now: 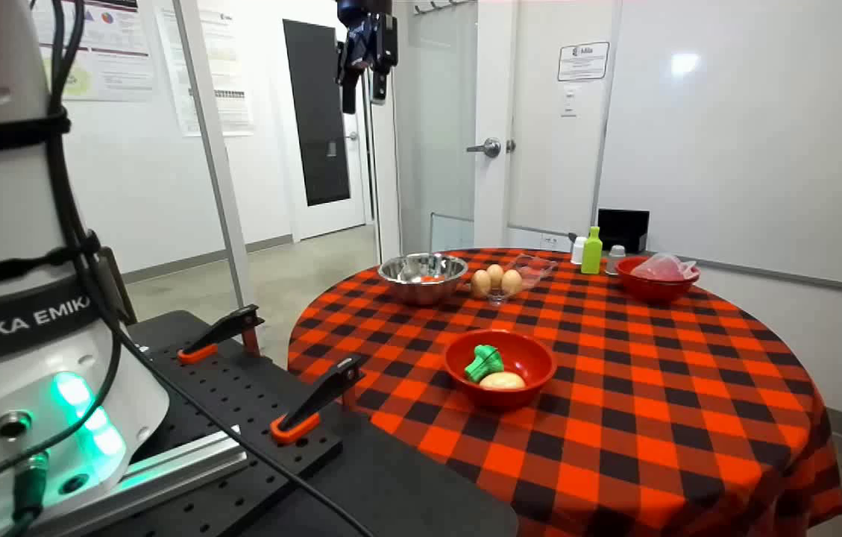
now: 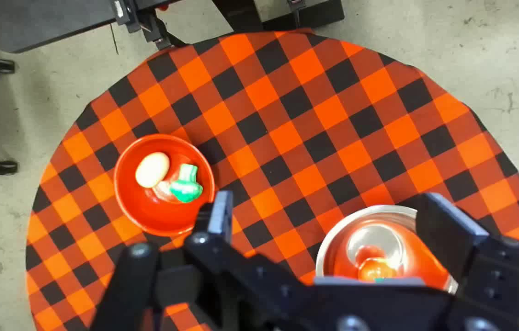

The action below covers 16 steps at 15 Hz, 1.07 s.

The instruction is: Remove the plastic broccoli from the red bowl

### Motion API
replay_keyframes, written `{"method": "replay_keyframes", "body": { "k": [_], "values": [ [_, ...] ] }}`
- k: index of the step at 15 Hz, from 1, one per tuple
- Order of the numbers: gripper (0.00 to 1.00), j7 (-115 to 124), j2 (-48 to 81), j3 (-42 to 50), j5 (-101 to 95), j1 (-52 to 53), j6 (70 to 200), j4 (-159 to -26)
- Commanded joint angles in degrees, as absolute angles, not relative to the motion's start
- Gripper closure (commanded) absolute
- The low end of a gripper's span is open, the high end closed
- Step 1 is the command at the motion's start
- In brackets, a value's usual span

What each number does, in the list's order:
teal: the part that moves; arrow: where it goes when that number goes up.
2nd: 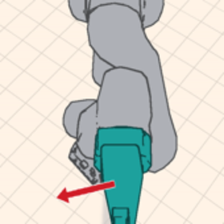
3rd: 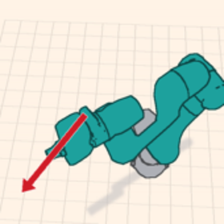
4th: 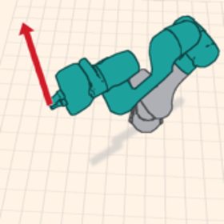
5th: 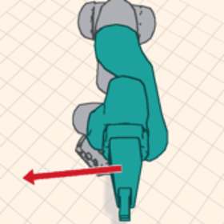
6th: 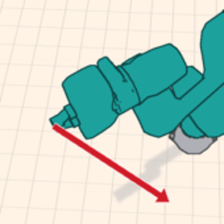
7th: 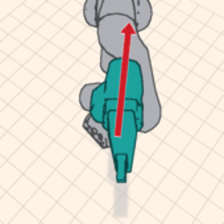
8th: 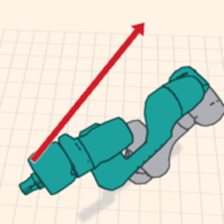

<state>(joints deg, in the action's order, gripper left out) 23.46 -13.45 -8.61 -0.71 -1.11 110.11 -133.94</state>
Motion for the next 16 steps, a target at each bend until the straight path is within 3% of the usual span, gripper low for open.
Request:
{"method": "replay_keyframes", "body": {
  "k": [1,16],
  "values": [
    [0.00,23.6,-13.4,-7.7,-0.9,-0.1,110.0,-133.9],
    [0.00,11.6,2.7,3.3,1.2,-5.0,121.6,-131.7]
  ]
}}
